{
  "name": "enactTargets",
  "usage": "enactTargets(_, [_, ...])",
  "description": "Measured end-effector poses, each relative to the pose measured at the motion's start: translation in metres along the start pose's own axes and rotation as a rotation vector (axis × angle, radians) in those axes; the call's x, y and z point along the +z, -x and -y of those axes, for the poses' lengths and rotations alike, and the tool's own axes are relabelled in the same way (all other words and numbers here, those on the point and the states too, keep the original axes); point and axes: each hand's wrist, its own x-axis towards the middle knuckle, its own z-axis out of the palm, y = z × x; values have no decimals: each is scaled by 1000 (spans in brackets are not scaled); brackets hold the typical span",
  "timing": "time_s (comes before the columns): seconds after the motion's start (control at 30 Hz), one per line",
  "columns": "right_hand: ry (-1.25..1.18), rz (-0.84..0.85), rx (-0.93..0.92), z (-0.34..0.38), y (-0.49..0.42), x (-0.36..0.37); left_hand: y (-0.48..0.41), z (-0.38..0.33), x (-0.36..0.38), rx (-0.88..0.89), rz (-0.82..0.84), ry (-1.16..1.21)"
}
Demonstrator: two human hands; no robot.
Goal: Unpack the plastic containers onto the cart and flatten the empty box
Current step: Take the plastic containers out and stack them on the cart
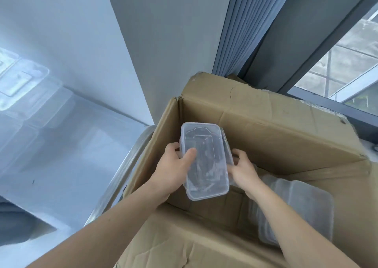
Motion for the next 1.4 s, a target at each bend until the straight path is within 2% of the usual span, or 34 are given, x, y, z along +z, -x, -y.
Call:
enactTargets(0.3, [-338, -285, -149, 17, 108, -12, 30, -11, -25, 179, 111, 1])
enactTargets(0.43, [-320, -385, -290, 27, 147, -8, 46, -14, -37, 207, 88, 40])
enactTargets(0.57, [-330, -429, -357, 29, 170, -2, 70, -19, -50, 196, 16, 108])
enactTargets(0.67, [-403, -401, -423, 32, 179, 3, 85, -16, -64, 204, -33, 184])
enactTargets(0.8, [-485, -306, -489, 33, 194, 9, 109, -3, -77, 249, -105, 154])
enactTargets(1.03, [-541, -170, -529, 33, 212, 33, 167, 33, -98, 247, -267, 193])
enactTargets(1.4, [-421, 52, -594, 79, 242, 129, 222, 87, -190, 217, -489, 215])
